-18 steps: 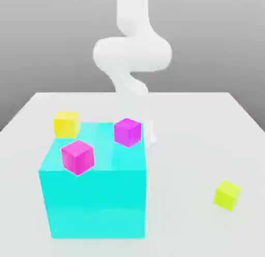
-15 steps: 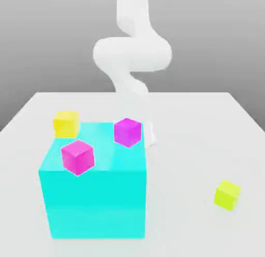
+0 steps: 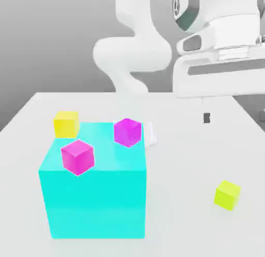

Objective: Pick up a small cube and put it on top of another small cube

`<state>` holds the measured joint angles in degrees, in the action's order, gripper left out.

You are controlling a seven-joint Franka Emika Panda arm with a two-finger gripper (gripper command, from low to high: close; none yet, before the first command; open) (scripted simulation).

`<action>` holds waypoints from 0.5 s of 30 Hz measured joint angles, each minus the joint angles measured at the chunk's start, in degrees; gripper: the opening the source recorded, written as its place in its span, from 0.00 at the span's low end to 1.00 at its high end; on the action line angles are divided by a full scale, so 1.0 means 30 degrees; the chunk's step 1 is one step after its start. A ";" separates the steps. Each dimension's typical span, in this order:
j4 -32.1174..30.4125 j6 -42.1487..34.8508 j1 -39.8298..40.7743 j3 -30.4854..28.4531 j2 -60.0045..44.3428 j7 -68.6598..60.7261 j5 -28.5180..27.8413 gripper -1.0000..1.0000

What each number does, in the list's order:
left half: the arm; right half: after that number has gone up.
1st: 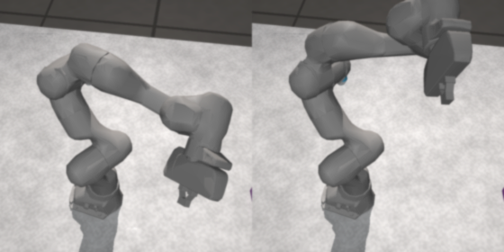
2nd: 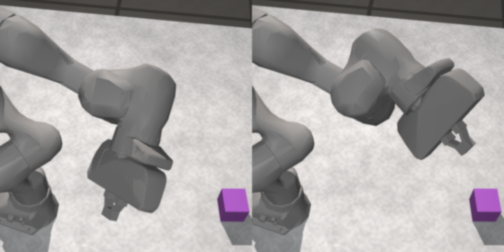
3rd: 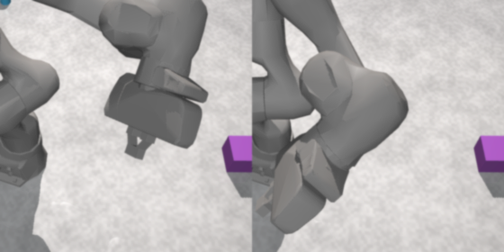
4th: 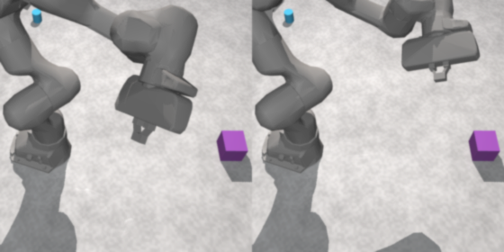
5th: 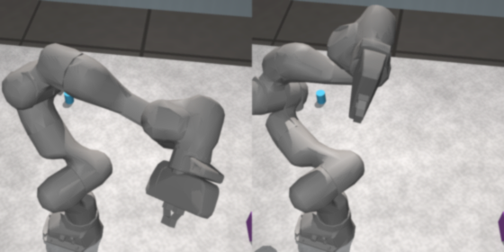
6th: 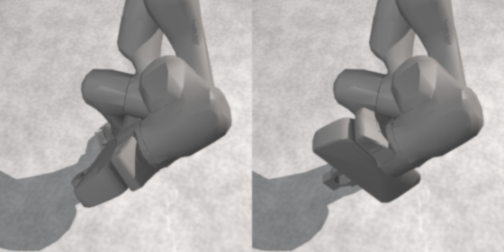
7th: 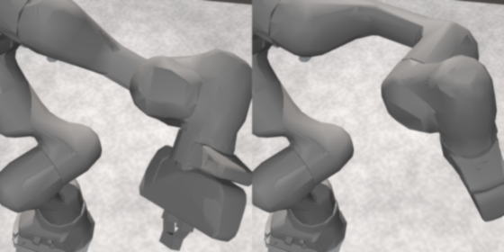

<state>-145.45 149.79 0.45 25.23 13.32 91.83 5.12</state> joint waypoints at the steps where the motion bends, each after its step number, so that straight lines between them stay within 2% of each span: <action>1: -0.0224 0.0302 -0.0017 0.0403 -0.0557 0.0953 -0.0211 0.50; 6: -0.1338 0.1788 -0.0522 0.1987 -0.3507 0.6302 -0.2084 0.50; 9: -0.1979 0.2615 -0.1518 0.1937 -0.5373 0.9965 -0.3847 0.50; 12: -0.2380 0.3534 -0.2858 0.0976 -0.7287 1.3348 -0.5839 0.50; 15: -0.2005 0.4904 -0.4689 -0.1265 -0.9357 1.5497 -0.8288 0.50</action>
<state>-151.46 164.50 -13.62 21.44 -14.75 138.32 -19.75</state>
